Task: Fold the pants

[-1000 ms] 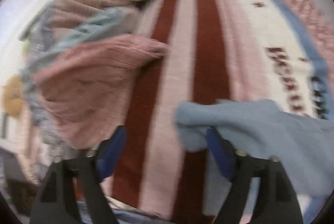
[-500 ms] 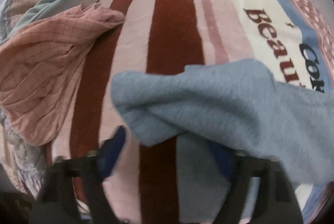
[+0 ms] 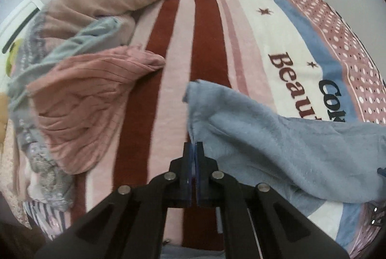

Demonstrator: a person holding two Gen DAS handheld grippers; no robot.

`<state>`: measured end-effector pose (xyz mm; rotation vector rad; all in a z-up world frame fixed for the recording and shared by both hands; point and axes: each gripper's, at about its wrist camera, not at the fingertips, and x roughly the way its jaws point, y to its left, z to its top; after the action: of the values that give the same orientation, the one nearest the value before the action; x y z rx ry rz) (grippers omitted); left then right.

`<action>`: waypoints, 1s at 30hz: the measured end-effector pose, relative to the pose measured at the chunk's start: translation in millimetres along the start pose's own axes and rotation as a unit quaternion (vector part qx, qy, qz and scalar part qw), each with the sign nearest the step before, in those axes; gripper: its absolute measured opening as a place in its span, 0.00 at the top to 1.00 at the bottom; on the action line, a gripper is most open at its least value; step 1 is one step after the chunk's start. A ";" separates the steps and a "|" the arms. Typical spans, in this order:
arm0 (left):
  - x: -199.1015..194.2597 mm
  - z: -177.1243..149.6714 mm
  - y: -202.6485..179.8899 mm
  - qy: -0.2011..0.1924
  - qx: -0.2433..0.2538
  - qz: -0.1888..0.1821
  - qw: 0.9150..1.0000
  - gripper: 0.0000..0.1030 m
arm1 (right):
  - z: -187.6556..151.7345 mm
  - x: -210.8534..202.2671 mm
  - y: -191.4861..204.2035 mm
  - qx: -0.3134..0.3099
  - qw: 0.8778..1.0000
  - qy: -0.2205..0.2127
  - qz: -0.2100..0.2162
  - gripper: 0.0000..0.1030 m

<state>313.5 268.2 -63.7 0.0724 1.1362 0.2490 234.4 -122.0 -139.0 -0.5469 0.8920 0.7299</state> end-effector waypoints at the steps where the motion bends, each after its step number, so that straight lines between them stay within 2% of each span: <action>1: -1.9 -3.6 0.5 0.001 0.001 -0.001 1.000 0.99 | 0.6 -0.2 0.2 0.001 1.000 0.000 -0.003 0.36; 3: 2.1 -7.8 3.5 0.011 -0.009 -0.006 1.000 0.98 | 0.9 -0.1 0.3 0.002 1.000 -0.001 -0.005 0.36; 6: 27.0 -16.1 2.7 0.048 -0.019 -0.024 0.998 0.98 | 0.4 0.3 0.0 0.005 1.000 -0.002 -0.005 0.36; 8: 37.8 -19.8 1.9 0.053 -0.018 -0.022 0.998 0.98 | 0.7 0.2 0.0 0.006 1.000 -0.001 -0.006 0.36; 10: 46.6 -21.7 0.6 0.057 -0.016 -0.033 0.998 0.90 | 0.9 0.4 0.0 0.005 1.000 -0.001 -0.007 0.36; 12: 55.2 -21.7 -0.7 0.063 -0.011 -0.037 0.997 0.38 | 1.1 1.3 0.2 0.003 1.000 0.001 -0.008 0.36; 13: 56.7 -21.5 -1.2 0.059 -0.008 -0.029 0.998 0.32 | 1.1 1.5 0.2 0.002 1.000 0.001 -0.007 0.36; 14: 59.2 -20.8 -2.5 0.054 -0.002 -0.026 0.998 0.32 | 1.1 1.9 -0.2 0.002 1.000 0.001 -0.007 0.36; 17: 65.4 -20.8 -1.0 0.060 -0.018 -0.063 0.996 0.33 | 1.2 2.7 -0.5 0.001 1.000 0.002 -0.006 0.36; 21: 72.3 -23.4 -0.4 0.082 -0.039 -0.097 0.991 0.41 | 1.5 3.9 0.3 -0.001 1.000 0.002 -0.006 0.34; 25: 68.8 -33.2 -3.2 0.081 -0.027 -0.132 0.988 0.41 | 1.3 5.0 0.2 0.002 1.000 0.000 -0.004 0.33; 28: 65.3 -38.8 -8.6 0.071 -0.003 -0.124 0.990 0.41 | 1.0 5.4 -0.3 0.002 1.000 -0.001 -0.003 0.33; 29: 66.5 -39.3 -10.5 0.071 -0.002 -0.114 0.991 0.44 | 0.9 5.4 -0.2 0.003 1.000 -0.001 -0.003 0.33; 30: 67.9 -38.6 -12.5 0.066 -0.005 -0.106 0.992 0.61 | 0.8 5.5 -0.2 0.002 1.000 -0.001 -0.003 0.33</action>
<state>307.5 269.2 -142.6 -0.0740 1.2640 0.0702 237.2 -119.7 -143.2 -0.5451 0.8894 0.7233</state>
